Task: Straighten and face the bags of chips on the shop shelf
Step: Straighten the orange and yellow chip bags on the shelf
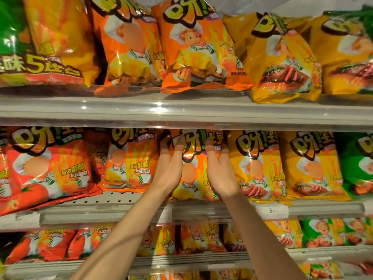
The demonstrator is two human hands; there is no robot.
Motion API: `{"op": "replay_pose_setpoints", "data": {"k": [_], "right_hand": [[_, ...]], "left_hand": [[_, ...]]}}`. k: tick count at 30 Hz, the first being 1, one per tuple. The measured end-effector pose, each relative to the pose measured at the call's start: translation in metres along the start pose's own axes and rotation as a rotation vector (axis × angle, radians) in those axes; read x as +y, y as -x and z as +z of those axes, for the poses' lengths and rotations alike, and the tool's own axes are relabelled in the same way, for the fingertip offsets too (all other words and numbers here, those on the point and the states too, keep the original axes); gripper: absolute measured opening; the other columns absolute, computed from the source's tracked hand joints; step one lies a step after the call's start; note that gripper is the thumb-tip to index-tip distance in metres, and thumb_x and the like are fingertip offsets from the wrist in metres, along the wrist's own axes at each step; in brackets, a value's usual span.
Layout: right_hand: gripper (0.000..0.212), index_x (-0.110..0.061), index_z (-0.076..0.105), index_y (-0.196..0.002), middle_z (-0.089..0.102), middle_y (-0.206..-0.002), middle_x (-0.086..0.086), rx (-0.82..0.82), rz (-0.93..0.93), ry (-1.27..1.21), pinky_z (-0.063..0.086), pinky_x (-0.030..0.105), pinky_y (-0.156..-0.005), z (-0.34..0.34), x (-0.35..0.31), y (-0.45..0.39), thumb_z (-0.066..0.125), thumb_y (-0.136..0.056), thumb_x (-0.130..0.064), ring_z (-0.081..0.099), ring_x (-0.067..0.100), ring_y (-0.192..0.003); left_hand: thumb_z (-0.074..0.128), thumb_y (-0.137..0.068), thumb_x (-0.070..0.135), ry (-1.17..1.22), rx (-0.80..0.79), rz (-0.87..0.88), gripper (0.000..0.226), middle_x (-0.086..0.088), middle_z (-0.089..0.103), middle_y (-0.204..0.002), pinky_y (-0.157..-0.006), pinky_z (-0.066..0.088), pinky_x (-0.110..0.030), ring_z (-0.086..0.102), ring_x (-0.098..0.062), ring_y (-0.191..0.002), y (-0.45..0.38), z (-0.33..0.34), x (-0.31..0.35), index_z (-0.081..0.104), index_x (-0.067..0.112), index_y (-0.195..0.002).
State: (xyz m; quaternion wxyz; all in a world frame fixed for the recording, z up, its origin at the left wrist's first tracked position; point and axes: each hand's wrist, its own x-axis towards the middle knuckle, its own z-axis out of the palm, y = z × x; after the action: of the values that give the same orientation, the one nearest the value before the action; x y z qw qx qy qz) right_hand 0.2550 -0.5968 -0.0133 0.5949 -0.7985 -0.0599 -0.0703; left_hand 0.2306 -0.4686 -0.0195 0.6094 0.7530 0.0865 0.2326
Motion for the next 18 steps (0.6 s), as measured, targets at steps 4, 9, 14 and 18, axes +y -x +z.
{"op": "replay_pose_setpoints", "data": {"k": [4,9,14,18], "right_hand": [[0.07,-0.014,0.021,-0.155,0.038,-0.157,0.01,0.039,0.015,0.007,0.03,0.034,-0.108,0.0037,-0.001,0.0011,0.037,-0.102,-0.056,0.036,0.031,-0.144],[0.072,-0.011,0.024,-0.153,0.04,-0.155,0.017,0.07,0.04,0.062,0.033,0.041,-0.109,0.006,-0.0008,0.0011,0.036,-0.101,-0.059,0.038,0.037,-0.141],[0.066,-0.011,0.032,-0.147,0.046,-0.148,0.02,0.102,0.025,0.063,0.036,0.04,-0.101,0.009,0.0013,0.0016,0.036,-0.101,-0.058,0.045,0.039,-0.135],[0.07,-0.014,0.025,-0.152,0.041,-0.154,0.015,0.065,-0.009,0.071,0.034,0.039,-0.105,0.0028,-0.001,0.0048,0.035,-0.101,-0.06,0.04,0.037,-0.139]], "left_hand": [[0.047,-0.097,0.058,0.053,0.089,0.037,0.058,0.011,0.05,-0.134,-0.094,0.034,-0.027,0.048,-0.012,-0.12,-0.0005,0.0012,-0.0019,0.033,0.035,-0.148],[0.035,-0.099,0.06,0.014,0.074,0.058,0.059,0.007,0.044,-0.145,-0.096,0.029,-0.027,0.044,-0.013,-0.126,-0.0002,0.001,-0.0034,0.021,0.039,-0.153],[0.034,-0.102,0.055,0.017,0.05,0.019,0.058,0.01,0.043,-0.143,-0.097,0.026,-0.025,0.039,-0.021,-0.14,-0.0047,0.0033,-0.0045,0.018,0.037,-0.155],[0.034,-0.103,0.054,-0.008,0.049,0.053,0.057,0.012,0.043,-0.132,-0.096,0.028,-0.025,0.045,-0.018,-0.131,-0.0025,0.0017,-0.0017,0.016,0.04,-0.155]]}}
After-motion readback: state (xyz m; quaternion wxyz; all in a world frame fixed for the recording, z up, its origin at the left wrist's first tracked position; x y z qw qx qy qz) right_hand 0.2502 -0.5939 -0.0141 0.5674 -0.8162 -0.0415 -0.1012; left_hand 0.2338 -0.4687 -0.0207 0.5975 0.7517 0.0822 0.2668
